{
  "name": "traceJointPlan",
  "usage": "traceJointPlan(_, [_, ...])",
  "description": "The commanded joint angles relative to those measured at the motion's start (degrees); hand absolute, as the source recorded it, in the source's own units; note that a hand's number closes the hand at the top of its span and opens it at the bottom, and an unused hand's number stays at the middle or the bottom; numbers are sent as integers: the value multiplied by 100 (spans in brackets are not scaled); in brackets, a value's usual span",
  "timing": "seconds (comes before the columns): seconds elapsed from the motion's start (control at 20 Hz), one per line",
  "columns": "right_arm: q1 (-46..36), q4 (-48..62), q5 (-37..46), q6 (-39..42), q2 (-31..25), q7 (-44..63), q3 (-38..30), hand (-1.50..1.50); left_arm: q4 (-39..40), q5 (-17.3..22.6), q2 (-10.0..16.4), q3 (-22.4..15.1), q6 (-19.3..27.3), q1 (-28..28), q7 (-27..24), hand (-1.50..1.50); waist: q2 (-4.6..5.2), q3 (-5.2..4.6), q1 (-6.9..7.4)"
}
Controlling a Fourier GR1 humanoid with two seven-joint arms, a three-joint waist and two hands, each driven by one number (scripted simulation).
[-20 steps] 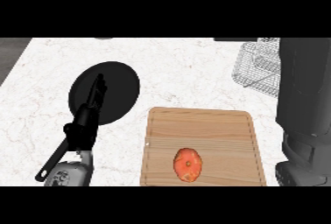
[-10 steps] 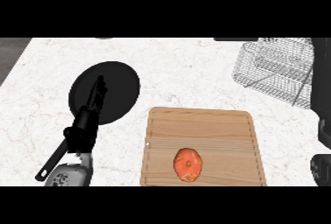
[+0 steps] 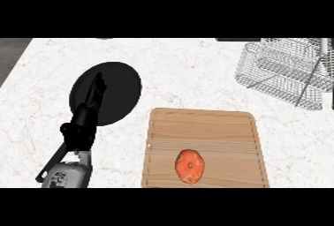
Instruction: Pick the croissant from the cutting board and place it in the tiered basket
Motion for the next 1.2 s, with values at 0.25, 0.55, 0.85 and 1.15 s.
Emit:
traceJointPlan(0.25, [225, 281, -1020, -1201, -41, -361, -747, -150, 70, 40, 106, 125, -83, 0, -44, 0, -1, 0, -10])
traceJointPlan(0.55, [652, -922, -1152, -2390, 193, -97, -931, -150, -6, -9, 9, 55, 10, 194, -122, 0, -50, -1, -109])
traceJointPlan(0.85, [1337, -2529, -1627, -1737, 18, 528, -1378, -150, -151, 81, 62, 101, -67, 357, -33, 0, -117, -3, -269])
traceJointPlan(1.15, [2482, -4692, -2558, -904, 161, 654, -2059, -150, 34, 4, -43, 124, 91, 271, -55, 0, -141, -1, -448])
